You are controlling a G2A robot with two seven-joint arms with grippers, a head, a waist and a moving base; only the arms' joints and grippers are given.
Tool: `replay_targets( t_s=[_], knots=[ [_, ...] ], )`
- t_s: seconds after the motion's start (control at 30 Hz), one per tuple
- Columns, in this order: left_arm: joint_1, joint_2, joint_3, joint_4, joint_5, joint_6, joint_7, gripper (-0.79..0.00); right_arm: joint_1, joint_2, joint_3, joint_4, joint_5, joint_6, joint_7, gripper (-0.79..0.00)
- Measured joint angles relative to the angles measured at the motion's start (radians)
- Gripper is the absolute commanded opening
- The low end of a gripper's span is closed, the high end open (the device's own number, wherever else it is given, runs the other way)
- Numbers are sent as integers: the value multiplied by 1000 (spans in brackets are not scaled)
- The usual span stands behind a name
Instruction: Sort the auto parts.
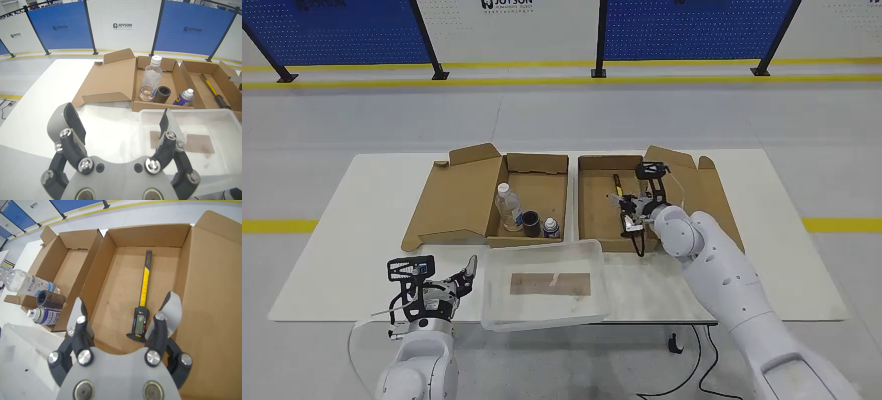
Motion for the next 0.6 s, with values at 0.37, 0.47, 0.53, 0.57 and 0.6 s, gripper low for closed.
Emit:
replay_targets(
  t_s=[0.37, 0.47, 0.53, 0.57, 0.6],
  knots=[
    [0, 0, 0, 0, 0, 0, 0, 0, -116, 33, 115, -212, -110, -61, -292, 0],
    [0, 0, 0, 0, 0, 0, 0, 0, -187, 46, 159, -311, -136, -56, -335, 0],
    [0, 0, 0, 0, 0, 0, 0, 0, -250, 55, 196, -389, -144, -53, -389, 0],
    [0, 0, 0, 0, 0, 0, 0, 0, -278, 58, 210, -419, -151, -55, -402, 0],
    [0, 0, 0, 0, 0, 0, 0, 0, -307, 61, 223, -449, -149, -56, -411, 0]
  ],
)
